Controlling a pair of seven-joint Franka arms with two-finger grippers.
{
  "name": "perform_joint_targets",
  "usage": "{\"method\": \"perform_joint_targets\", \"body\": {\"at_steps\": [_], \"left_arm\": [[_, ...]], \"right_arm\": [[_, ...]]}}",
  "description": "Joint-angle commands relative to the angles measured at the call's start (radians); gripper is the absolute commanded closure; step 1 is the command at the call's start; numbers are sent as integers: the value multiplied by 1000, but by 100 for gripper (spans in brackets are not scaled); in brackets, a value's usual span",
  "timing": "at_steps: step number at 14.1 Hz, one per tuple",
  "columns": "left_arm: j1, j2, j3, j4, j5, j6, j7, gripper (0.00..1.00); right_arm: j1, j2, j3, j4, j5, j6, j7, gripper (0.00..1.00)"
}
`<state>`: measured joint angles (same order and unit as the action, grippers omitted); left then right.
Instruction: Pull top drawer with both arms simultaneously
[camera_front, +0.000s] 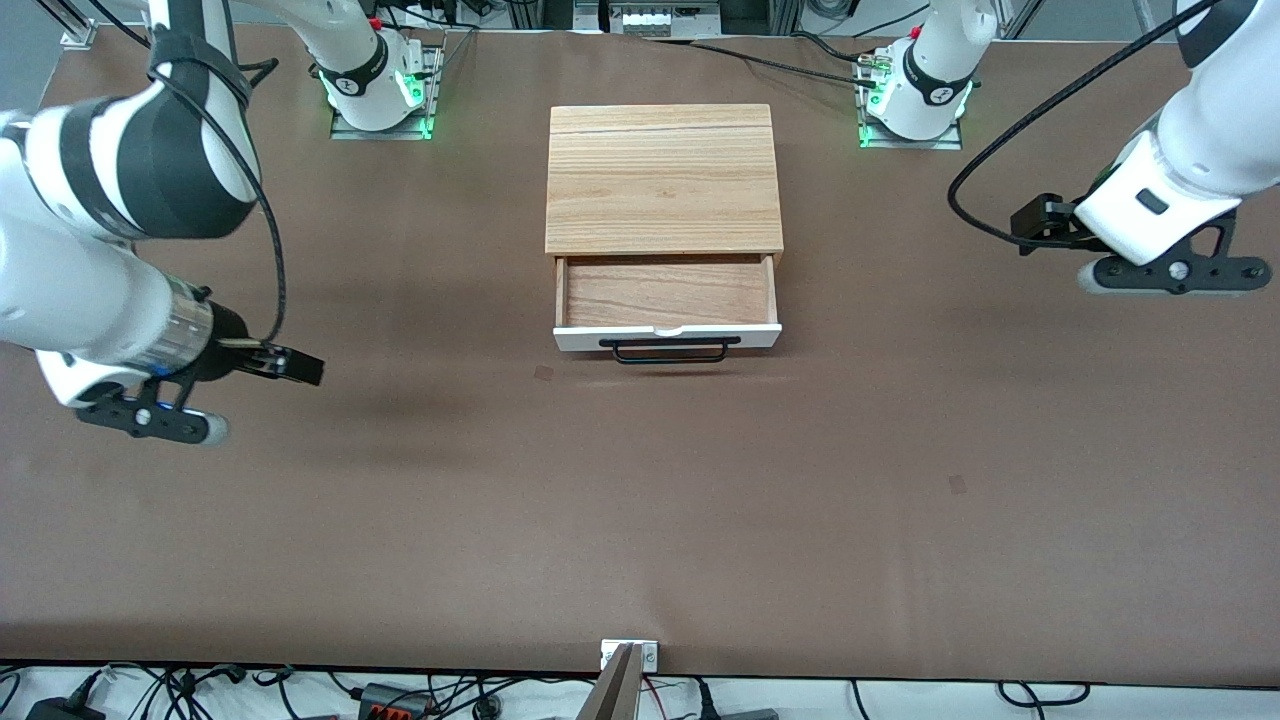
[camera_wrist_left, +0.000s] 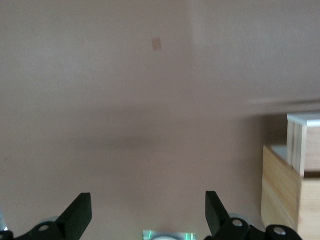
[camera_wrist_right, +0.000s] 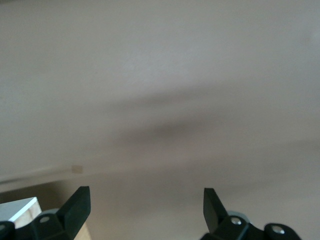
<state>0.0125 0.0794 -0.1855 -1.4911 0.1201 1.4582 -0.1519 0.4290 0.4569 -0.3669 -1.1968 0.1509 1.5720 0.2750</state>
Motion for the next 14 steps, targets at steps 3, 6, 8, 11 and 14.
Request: {"method": "perform_joint_targets", "body": {"at_steps": [3, 6, 8, 11, 14], "left_arm": [[-2, -194, 110, -297, -117, 221, -3, 0], [-5, -207, 112, -296, -116, 214, 6, 0], [-14, -201, 116, -275, -116, 177, 17, 0], [3, -159, 115, -219, -119, 146, 77, 0], [6, -150, 110, -204, -119, 131, 115, 0]], "right_arm": [[-207, -145, 141, -111, -54, 39, -114, 0], [-430, -216, 337, -176, -135, 40, -157, 0], [-493, -231, 391, -175, -154, 33, -233, 0], [-500, -241, 365, -175, -157, 22, -287, 0], [-496, -250, 365, -184, -172, 8, -293, 0]]}}
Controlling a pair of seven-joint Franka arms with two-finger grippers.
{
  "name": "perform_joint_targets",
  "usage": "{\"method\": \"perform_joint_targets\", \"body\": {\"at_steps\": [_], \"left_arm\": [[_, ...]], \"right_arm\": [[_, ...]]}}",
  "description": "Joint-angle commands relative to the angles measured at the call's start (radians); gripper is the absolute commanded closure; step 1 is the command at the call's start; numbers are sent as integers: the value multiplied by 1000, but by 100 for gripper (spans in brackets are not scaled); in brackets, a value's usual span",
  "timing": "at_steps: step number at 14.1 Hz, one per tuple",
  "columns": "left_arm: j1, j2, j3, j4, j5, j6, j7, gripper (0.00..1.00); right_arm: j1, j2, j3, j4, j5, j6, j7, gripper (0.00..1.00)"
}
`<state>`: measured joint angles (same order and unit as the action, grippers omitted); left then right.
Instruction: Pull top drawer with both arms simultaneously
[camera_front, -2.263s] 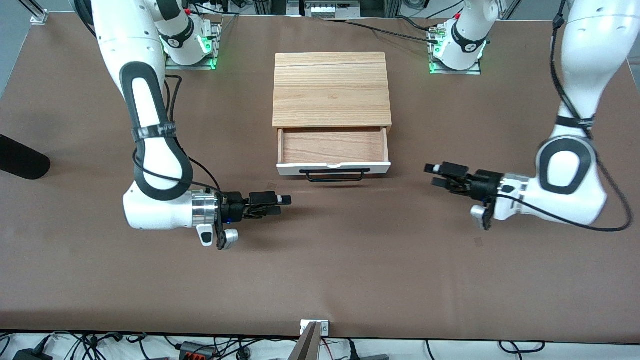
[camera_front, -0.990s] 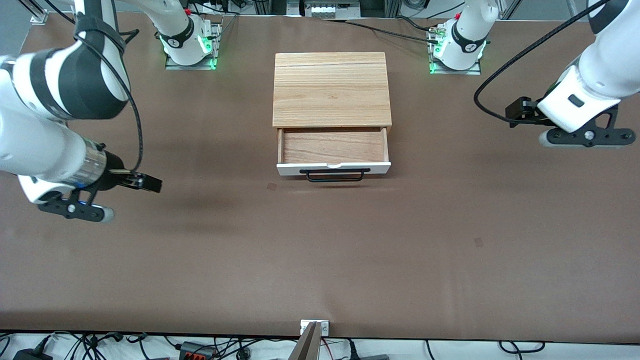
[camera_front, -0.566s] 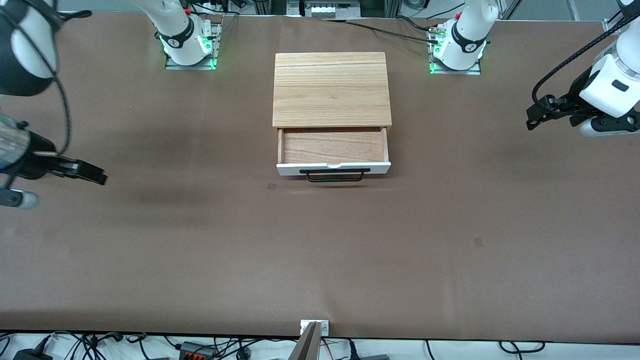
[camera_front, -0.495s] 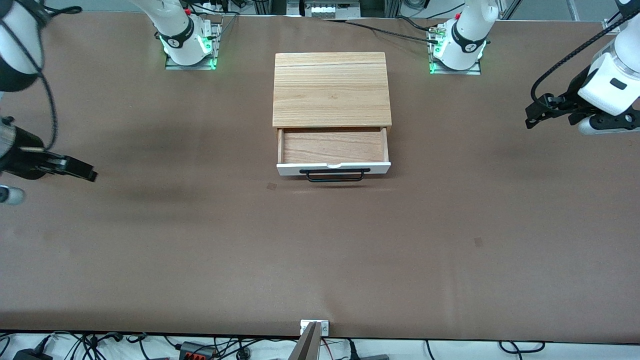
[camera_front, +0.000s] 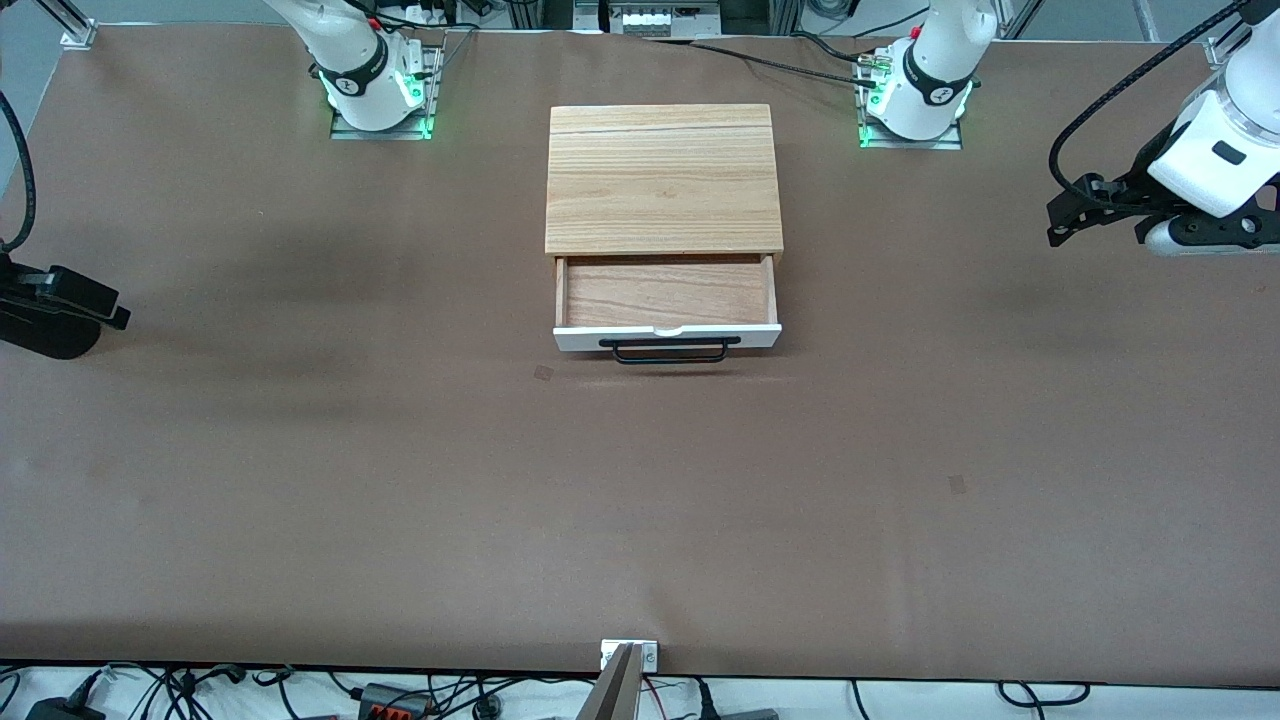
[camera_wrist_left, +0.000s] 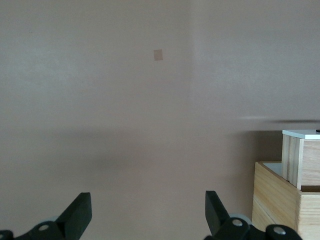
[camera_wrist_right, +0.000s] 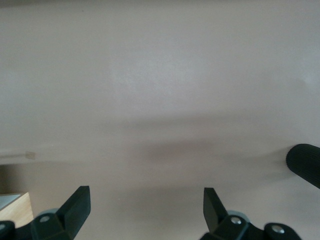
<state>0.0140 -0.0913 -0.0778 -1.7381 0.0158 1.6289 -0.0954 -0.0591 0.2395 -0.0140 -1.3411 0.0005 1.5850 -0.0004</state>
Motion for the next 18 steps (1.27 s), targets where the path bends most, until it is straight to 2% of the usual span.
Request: {"method": "perform_joint_targets", "body": {"at_steps": [1, 3, 5, 8, 11, 18], "left_arm": [[4, 21, 6, 43, -17, -41, 90, 0], [14, 25, 9, 43, -80, -27, 92, 0], [18, 25, 6, 45, -89, -29, 74, 0], [17, 27, 6, 49, -86, -29, 72, 0], [17, 28, 1, 49, -85, -38, 72, 0], [12, 42, -7, 74, -43, -44, 78, 0]], "right_arm": [[-7, -48, 12, -67, -22, -7, -12, 0], [-7, -112, 12, -169, -22, 39, -13, 0], [-10, -160, 12, -262, -34, 108, -20, 0], [-8, -190, 12, -317, -40, 136, -18, 0], [-7, -253, 12, -429, -40, 220, -20, 0], [-7, -240, 20, -369, -39, 151, -23, 0]]}}
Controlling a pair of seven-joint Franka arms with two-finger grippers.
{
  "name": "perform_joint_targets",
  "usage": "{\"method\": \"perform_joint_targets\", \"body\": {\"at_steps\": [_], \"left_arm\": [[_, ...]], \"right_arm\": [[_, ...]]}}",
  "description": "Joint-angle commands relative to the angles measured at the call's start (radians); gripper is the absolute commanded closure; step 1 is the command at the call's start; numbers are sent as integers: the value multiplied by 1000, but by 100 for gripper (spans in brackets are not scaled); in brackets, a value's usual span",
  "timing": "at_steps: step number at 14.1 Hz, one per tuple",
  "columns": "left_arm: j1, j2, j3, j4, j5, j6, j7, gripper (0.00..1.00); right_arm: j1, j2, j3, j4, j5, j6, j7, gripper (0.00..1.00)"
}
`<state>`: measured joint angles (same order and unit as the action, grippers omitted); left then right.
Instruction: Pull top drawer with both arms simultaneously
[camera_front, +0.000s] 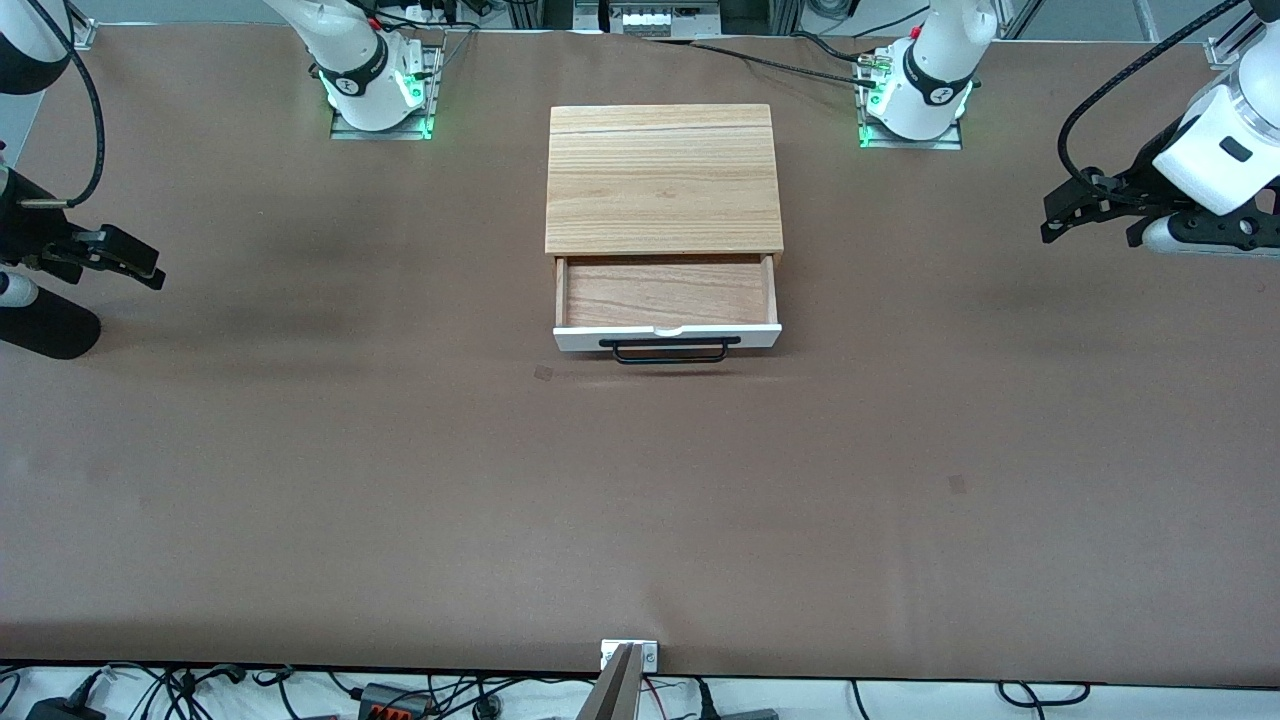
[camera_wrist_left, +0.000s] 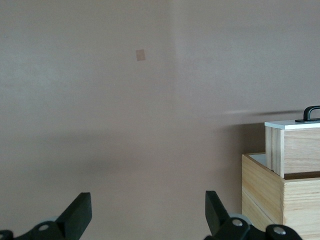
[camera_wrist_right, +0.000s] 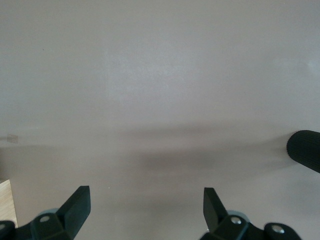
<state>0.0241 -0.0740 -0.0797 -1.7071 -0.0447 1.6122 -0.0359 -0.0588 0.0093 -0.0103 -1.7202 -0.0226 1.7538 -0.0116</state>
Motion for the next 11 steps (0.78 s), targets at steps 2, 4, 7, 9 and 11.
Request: {"method": "perform_joint_targets", "body": {"at_steps": [2, 4, 7, 9, 11], "left_arm": [[2, 26, -5, 44, 17, -43, 19, 0], [3, 25, -5, 44, 17, -45, 21, 0], [5, 26, -3, 44, 17, -46, 21, 0], [5, 26, -3, 44, 17, -46, 21, 0], [5, 26, -3, 44, 17, -46, 21, 0]], "right_arm": [[-7, -8, 18, 24, -13, -17, -13, 0], [-6, -9, 20, 24, -13, -19, -13, 0], [0, -9, 20, 24, -11, -17, -10, 0], [17, -8, 16, 24, -8, -19, -11, 0], [25, -8, 13, 24, -8, -19, -8, 0]]}}
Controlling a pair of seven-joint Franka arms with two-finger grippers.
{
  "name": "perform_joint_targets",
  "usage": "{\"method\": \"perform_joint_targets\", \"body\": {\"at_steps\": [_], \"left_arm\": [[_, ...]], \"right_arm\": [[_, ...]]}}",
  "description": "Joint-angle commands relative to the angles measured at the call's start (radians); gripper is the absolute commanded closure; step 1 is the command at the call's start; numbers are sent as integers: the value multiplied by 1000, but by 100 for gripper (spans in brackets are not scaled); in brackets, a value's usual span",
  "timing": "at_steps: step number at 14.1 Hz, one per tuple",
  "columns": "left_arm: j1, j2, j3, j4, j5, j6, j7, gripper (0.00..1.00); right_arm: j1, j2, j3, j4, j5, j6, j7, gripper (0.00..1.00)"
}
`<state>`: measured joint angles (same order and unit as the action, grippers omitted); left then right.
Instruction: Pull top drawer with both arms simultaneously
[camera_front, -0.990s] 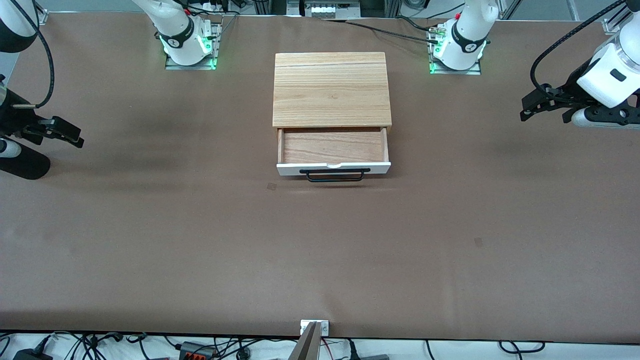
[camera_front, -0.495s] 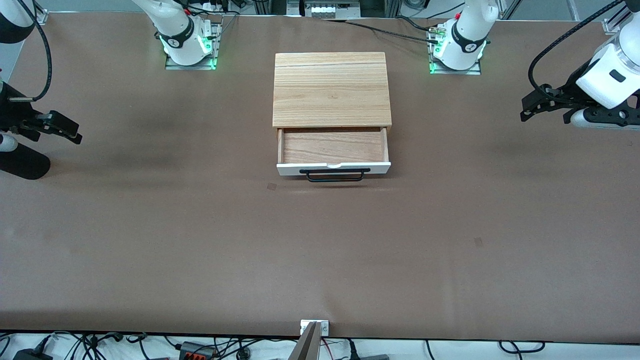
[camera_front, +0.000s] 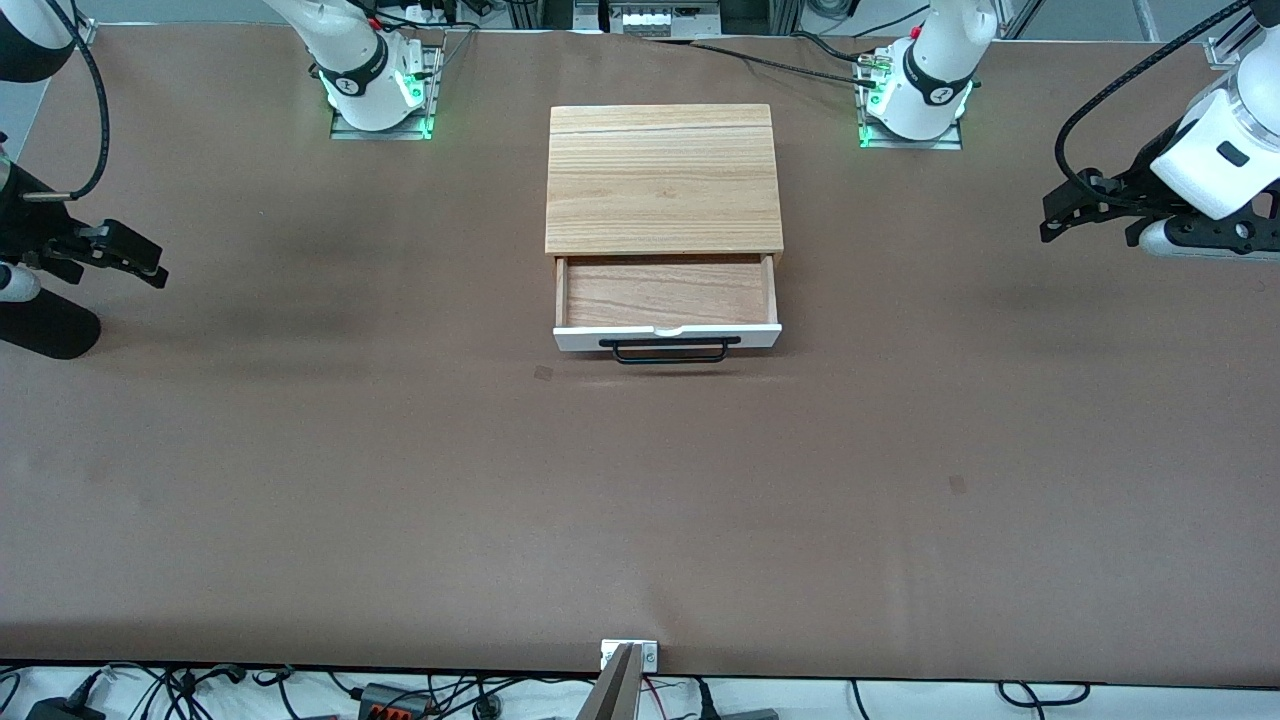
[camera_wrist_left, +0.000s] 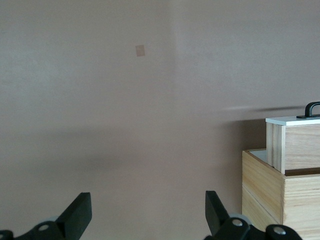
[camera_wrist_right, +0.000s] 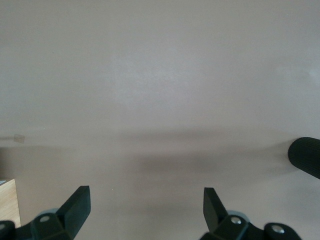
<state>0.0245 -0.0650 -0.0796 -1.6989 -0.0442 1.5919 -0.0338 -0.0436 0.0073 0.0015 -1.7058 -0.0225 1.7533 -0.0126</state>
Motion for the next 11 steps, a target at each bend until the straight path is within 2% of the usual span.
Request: {"method": "perform_joint_targets", "body": {"at_steps": [1, 11], "left_arm": [[5, 17, -3, 36, 17, -26, 18, 0], [3, 17, -6, 36, 33, -40, 22, 0]], "right_arm": [[10, -6, 2, 9, -8, -18, -7, 0], [7, -18, 3, 9, -16, -61, -9, 0]]}}
